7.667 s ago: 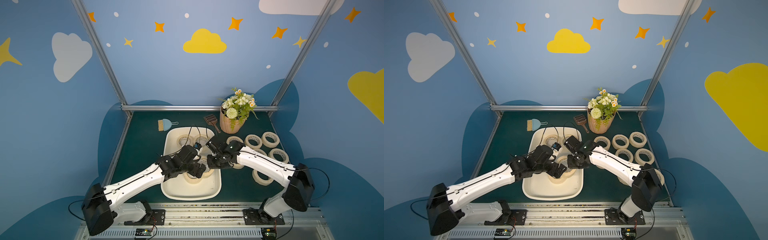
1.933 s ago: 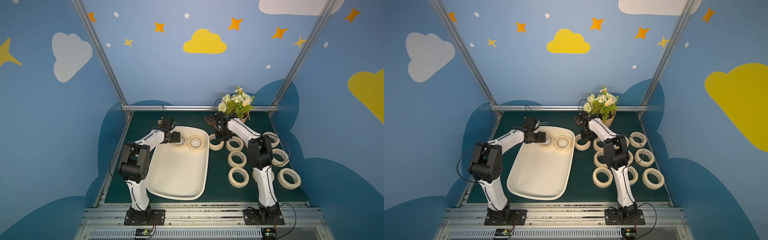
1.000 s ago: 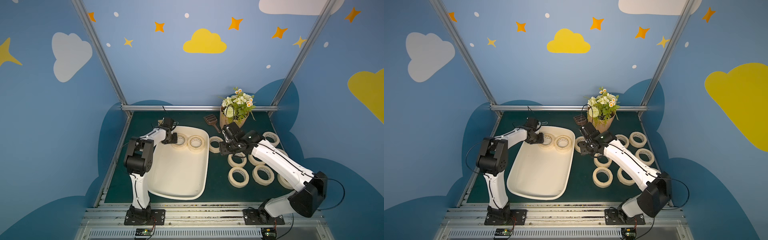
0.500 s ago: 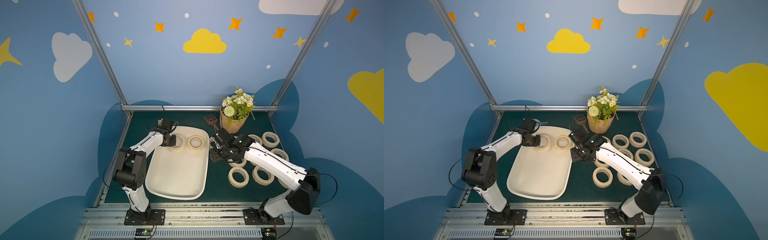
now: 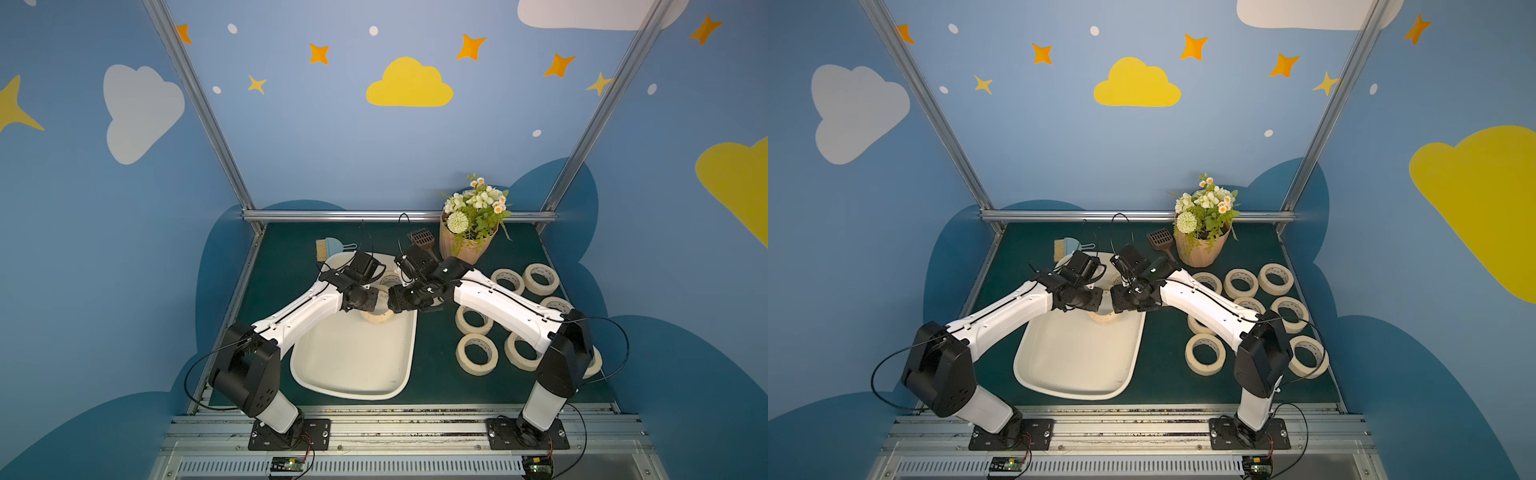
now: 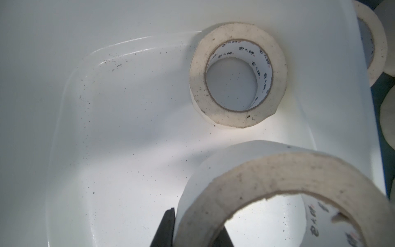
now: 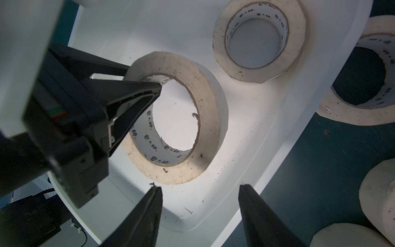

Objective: Take out the art tape in the storage box
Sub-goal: Pick up the art tape from the storage box.

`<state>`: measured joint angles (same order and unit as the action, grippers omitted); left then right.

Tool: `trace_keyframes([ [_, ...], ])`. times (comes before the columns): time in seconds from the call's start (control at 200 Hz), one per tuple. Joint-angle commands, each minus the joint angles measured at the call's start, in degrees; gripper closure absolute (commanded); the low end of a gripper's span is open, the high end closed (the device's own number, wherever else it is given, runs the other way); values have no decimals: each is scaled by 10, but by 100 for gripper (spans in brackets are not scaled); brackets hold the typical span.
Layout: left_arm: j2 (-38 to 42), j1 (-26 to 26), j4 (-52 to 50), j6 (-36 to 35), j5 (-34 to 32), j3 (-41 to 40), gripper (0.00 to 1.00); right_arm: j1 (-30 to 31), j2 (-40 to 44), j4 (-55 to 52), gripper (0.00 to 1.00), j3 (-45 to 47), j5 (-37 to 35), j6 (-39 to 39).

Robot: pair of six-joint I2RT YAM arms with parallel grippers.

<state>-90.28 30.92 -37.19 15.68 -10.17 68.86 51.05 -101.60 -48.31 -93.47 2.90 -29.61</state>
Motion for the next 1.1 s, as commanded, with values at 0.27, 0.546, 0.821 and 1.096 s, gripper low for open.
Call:
trace_keyframes([
  [0.27,76,29,32,45,45,-25,90,-10,-35,15,47,0,3,-12],
  [0.546,111,42,99,50,97,-71,49,-20,13,-9,100,20,-40,-15],
  [0.821,139,41,139,34,118,-102,0,-59,134,-61,100,88,-105,-23],
  [1.096,74,23,143,21,70,-87,0,-139,302,-71,100,258,-206,-38],
])
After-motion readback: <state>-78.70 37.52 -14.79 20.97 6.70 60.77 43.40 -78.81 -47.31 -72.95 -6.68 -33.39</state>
